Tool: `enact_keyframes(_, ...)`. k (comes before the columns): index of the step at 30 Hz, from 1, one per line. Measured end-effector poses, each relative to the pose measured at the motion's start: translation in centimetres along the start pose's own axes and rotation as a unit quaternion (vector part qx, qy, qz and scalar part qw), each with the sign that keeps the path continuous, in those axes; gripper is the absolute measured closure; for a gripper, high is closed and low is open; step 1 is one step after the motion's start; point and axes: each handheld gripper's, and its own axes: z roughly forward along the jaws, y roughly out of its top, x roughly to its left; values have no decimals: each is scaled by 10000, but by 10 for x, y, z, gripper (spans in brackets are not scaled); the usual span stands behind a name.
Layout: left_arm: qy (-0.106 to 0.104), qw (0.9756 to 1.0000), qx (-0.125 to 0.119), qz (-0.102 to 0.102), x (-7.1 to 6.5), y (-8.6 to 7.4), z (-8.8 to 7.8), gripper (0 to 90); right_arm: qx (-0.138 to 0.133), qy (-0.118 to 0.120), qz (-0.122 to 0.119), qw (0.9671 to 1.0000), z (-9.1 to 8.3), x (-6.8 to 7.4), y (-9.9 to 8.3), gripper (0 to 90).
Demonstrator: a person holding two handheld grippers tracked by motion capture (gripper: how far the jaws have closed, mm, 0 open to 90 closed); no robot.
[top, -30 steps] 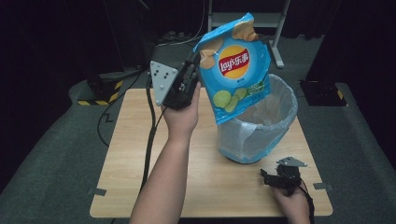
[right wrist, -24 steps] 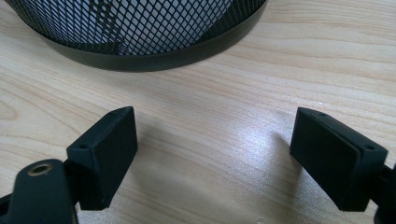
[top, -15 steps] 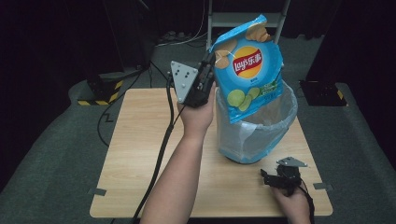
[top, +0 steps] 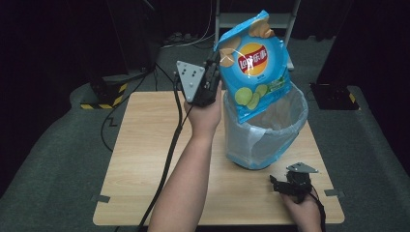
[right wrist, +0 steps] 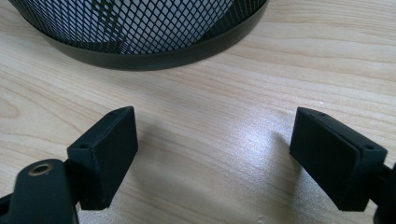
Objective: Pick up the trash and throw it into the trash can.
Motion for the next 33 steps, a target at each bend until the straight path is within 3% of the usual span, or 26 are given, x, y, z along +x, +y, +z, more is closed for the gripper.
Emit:
enact_keyframes(2,48,10000,-36,70,2,2,-3,880,-1,0,5,10000,0,0,0,149)
enact_keyframes(5,137,9998,-130,-12,4,4,-6,881,-3,0,-2,10000,0,0,0,149)
enact_keyframes(9,162,9997,-151,72,-2,0,-5,880,-8,-4,0,10000,0,1,0,153)
enact_keyframes(14,51,9999,-113,-28,-9,-2,1,881,-8,-3,0,10000,0,0,0,152)
enact_keyframes(22,-128,9998,-146,-27,-24,1,10,880,-10,9,-14,10000,-1,0,-1,153)
enact_keyframes(26,-163,9997,-56,156,-32,-9,9,881,-6,16,4,10000,-1,1,-1,153)
enact_keyframes(33,-153,9996,116,218,-27,-25,1,877,-6,15,4,10000,-1,1,-1,153)
